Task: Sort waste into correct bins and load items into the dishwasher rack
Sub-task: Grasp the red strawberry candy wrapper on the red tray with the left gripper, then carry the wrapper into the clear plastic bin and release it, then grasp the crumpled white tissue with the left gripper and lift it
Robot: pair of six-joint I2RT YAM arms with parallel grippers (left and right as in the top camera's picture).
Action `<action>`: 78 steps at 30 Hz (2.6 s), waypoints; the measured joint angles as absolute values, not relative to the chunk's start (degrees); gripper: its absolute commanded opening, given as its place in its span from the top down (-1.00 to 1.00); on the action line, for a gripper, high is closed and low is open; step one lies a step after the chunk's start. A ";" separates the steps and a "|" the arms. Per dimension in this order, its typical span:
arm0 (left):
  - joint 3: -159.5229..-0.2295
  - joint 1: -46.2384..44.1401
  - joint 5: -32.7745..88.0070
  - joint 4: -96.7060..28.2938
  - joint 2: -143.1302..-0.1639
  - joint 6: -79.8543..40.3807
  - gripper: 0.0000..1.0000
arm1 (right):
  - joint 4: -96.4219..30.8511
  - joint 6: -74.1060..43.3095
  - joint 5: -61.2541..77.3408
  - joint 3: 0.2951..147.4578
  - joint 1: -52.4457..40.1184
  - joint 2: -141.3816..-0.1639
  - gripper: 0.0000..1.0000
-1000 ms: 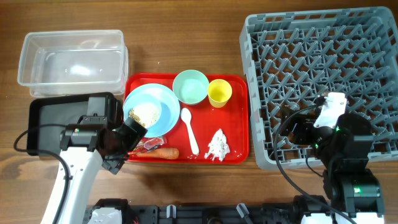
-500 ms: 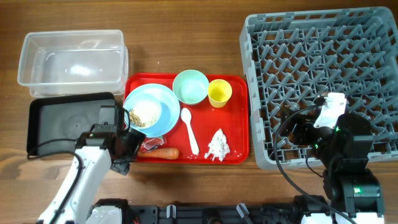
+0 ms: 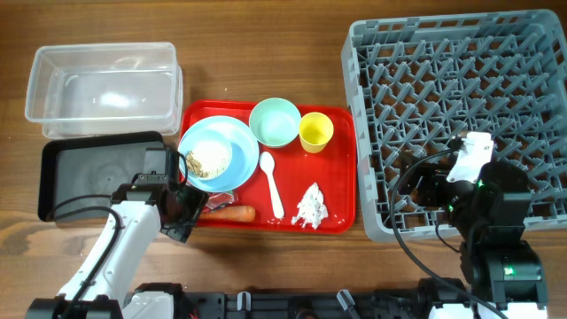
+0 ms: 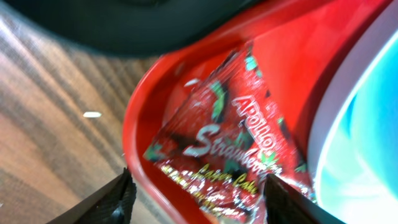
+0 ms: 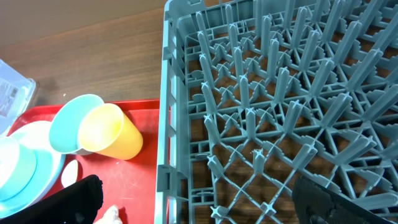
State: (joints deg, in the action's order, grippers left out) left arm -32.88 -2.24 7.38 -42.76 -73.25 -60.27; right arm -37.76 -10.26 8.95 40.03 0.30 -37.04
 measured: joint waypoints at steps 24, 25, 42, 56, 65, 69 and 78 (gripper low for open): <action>-39.18 -2.24 4.08 -42.37 -80.03 -57.34 0.47 | -38.33 -10.26 8.97 40.03 0.27 -37.04 -1.00; -39.18 -2.24 4.08 -42.37 -80.03 -57.23 0.67 | -38.33 -10.26 8.97 40.03 0.30 -37.04 -1.00; -51.48 -2.20 -10.07 -38.37 -60.38 -41.45 0.92 | -38.39 -10.26 8.97 40.03 0.27 -37.04 -1.00; -51.83 8.01 -17.34 -0.47 -84.38 -26.94 -0.37 | -38.57 -10.26 8.95 40.16 0.27 -37.12 -1.00; -57.06 -7.35 3.64 -30.20 -73.63 -21.06 -0.32 | -39.05 -10.26 8.95 40.18 0.27 -37.12 -1.00; -57.06 -23.11 7.49 -34.98 -78.35 -20.32 -0.25 | -42.63 -12.99 4.49 40.23 0.25 -37.15 -1.00; -57.06 -43.59 8.47 -35.03 -94.76 -9.26 -0.36 | -48.03 -20.60 -6.52 40.25 0.25 -37.12 -0.99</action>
State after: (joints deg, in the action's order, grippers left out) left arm -57.06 -43.59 8.47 -35.03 -94.76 -9.26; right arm -48.03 -20.60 -6.52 40.25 0.25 -37.12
